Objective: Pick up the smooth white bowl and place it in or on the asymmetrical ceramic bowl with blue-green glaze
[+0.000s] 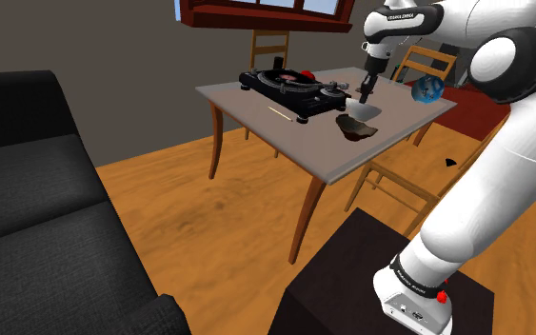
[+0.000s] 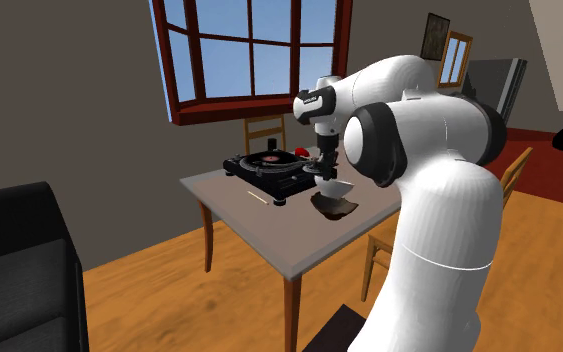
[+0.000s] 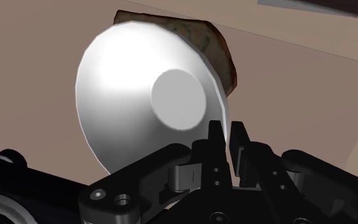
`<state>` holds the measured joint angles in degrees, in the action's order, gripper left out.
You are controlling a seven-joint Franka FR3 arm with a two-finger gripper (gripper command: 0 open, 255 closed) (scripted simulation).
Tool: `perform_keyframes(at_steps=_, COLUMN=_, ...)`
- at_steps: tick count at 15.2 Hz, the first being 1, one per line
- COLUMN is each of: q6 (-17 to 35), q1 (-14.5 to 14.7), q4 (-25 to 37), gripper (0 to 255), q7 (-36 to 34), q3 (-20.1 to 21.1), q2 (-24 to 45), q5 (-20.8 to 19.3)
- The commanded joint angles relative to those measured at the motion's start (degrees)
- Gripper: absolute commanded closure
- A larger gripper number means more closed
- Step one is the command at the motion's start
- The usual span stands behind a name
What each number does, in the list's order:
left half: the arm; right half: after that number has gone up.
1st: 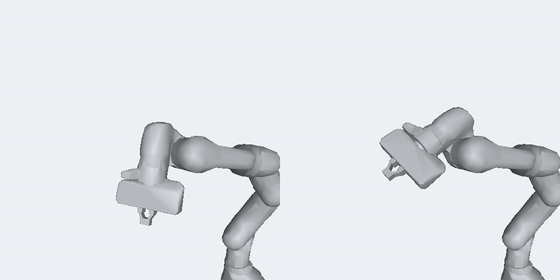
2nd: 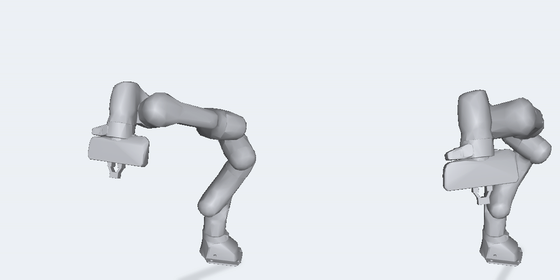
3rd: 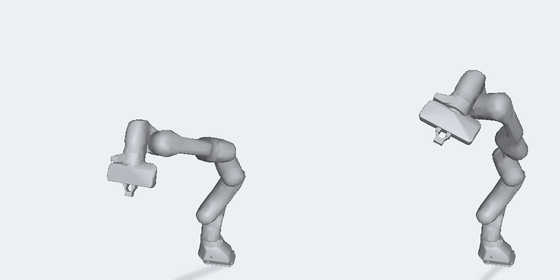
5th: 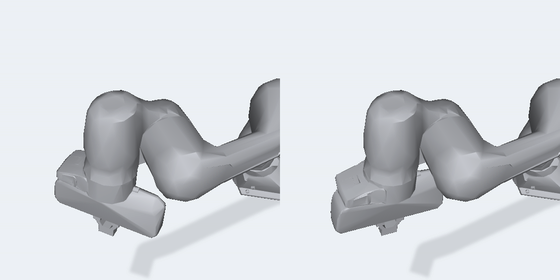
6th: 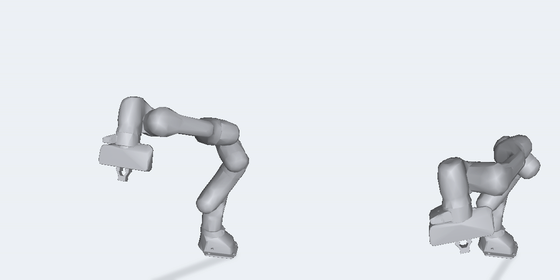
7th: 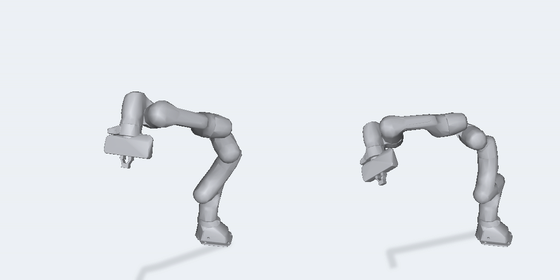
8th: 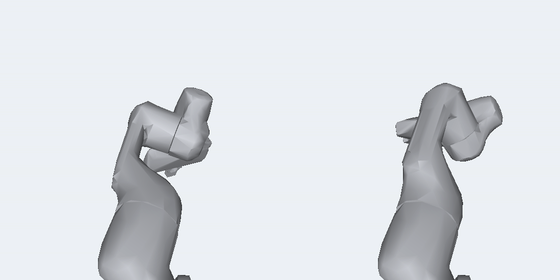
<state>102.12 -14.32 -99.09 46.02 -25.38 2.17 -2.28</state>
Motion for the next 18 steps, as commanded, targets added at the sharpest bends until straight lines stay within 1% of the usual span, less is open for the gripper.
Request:
perform_keyframes(at_steps=1, q6=1.6, q1=0.1, q4=-1.7, gripper=255, q7=-0.2, q3=0.0, q2=-0.2, q5=-0.1)
perform_keyframes(at_steps=9, q6=7.4, q1=0.0, q4=-7.1, gripper=255, q7=-0.3, q3=0.0, q2=0.3, q5=0.1)
perform_keyframes(at_steps=16, q6=7.4, q1=0.0, q4=-7.1, gripper=255, q7=-0.3, q3=0.0, q2=0.3, q5=0.1)
perform_keyframes(at_steps=17, q6=7.4, q1=0.0, q4=-7.1, gripper=0, q7=-0.3, q3=0.0, q2=0.3, q5=0.1)
perform_keyframes(at_steps=18, q6=7.4, q1=0.0, q4=-7.1, gripper=0, q7=-0.3, q3=0.0, q2=0.3, q5=0.1)
